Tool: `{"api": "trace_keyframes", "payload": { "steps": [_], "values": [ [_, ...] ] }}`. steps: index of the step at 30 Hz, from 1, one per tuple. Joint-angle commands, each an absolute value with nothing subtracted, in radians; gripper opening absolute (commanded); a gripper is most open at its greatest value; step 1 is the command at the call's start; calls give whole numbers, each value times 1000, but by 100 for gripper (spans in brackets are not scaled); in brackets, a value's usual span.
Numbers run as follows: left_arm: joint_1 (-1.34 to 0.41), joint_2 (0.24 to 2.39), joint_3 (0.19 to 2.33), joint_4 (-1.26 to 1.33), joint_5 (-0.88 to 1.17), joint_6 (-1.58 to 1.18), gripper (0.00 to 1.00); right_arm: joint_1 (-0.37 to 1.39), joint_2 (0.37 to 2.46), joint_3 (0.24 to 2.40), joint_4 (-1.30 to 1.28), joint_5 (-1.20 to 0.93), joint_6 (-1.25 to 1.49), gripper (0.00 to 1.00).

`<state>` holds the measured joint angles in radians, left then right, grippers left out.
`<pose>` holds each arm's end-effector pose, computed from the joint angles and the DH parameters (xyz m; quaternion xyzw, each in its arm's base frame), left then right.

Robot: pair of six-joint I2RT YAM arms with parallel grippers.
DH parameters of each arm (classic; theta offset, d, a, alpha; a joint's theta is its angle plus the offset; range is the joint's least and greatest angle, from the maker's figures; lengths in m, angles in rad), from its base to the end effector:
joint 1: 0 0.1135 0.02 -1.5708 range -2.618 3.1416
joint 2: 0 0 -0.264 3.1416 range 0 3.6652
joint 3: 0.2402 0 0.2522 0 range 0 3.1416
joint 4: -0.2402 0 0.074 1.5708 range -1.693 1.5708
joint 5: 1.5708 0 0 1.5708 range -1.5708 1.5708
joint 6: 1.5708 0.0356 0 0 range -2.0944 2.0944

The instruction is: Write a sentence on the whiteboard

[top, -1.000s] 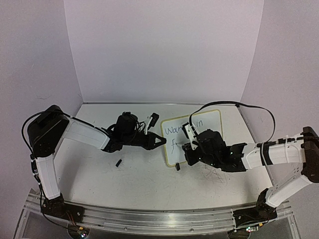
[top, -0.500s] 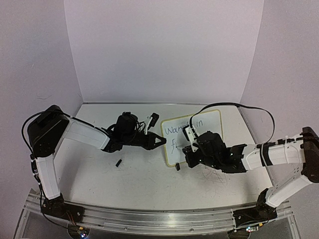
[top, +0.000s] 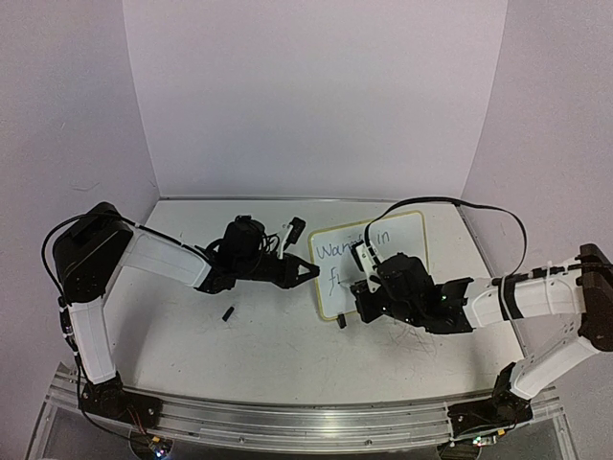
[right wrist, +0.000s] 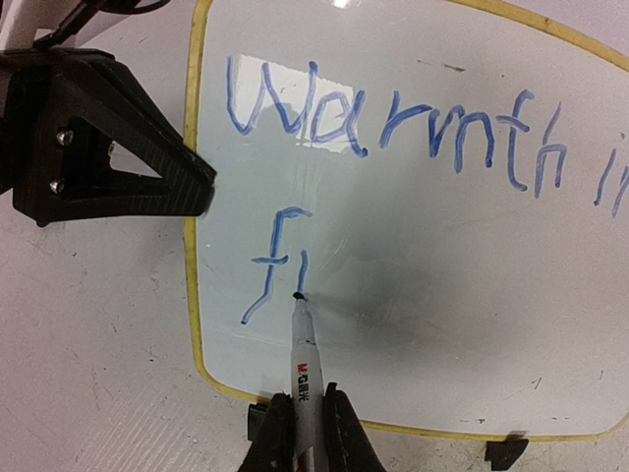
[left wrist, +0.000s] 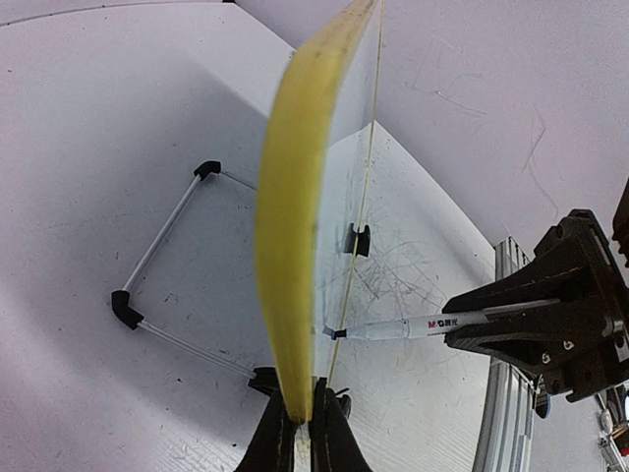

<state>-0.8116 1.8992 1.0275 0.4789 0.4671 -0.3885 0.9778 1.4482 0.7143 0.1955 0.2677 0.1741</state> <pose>0.2681 -0.3059 0.1740 0.2956 0.7639 -0.4640 0.3374 0.1770 0.2458 0.2005 -0.2765 0.8190 0.1691 0.4735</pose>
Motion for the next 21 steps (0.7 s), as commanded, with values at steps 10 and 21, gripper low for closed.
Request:
{"api": "trace_keyframes", "payload": {
  "steps": [10,21],
  "values": [
    [-839,1902,1022,368,462,-345,0,973,1452,757,251,337,176,0],
    [-842,1903,1022,368,459,-345,0,965,1446,765,259,342,175,0]
  ]
}}
